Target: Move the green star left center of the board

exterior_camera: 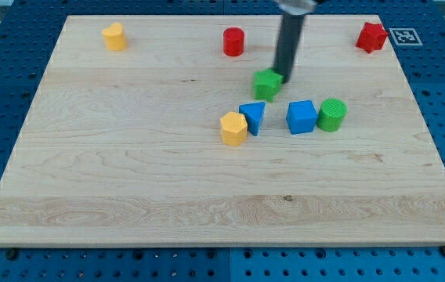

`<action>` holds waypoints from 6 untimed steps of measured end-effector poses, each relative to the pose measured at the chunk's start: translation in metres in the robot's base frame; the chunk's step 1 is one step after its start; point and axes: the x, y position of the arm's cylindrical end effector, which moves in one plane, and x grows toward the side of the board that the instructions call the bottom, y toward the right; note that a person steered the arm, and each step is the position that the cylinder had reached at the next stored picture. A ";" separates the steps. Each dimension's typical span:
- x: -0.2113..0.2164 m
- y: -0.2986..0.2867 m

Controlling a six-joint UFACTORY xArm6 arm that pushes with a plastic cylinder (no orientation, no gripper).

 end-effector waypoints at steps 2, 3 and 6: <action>0.002 -0.004; 0.005 0.027; 0.052 -0.127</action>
